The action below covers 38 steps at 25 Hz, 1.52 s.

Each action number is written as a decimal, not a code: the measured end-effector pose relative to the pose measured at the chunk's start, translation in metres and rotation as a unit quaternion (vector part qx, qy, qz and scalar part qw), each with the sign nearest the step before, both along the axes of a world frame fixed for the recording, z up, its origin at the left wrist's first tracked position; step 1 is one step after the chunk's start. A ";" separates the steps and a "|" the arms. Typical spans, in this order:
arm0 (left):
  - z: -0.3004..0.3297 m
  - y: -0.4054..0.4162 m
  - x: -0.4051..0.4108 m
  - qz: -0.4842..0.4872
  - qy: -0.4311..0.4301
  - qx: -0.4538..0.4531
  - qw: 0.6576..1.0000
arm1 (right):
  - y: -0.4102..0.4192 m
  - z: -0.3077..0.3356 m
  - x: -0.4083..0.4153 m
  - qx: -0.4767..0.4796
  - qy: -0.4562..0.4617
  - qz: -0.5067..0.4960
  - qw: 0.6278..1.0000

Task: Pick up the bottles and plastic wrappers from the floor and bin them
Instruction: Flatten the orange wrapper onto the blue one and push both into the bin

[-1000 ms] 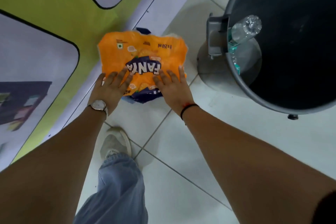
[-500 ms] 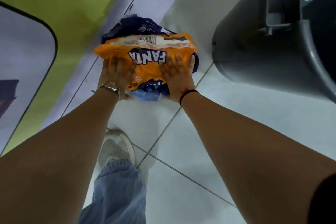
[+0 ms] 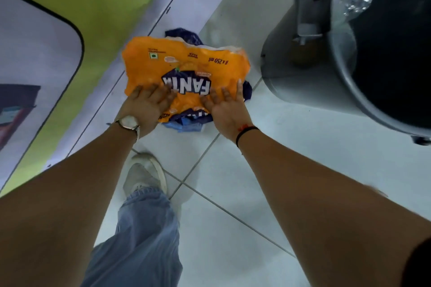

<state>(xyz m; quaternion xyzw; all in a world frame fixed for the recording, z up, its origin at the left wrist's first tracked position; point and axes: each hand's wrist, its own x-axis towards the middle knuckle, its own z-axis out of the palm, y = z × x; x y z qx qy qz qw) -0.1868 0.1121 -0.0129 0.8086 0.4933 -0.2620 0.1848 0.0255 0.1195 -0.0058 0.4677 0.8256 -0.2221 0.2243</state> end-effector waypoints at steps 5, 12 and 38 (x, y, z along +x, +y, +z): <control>0.090 -0.043 0.016 -0.014 0.078 -0.070 0.994 | -0.044 0.087 0.016 -0.035 0.038 -0.001 0.999; 0.264 -0.036 0.041 0.131 0.009 0.077 0.988 | -0.008 0.253 0.024 0.056 0.083 0.019 0.995; 0.145 0.142 0.287 0.022 0.040 -0.175 0.983 | 0.100 0.144 0.230 -0.156 -0.089 -0.095 0.979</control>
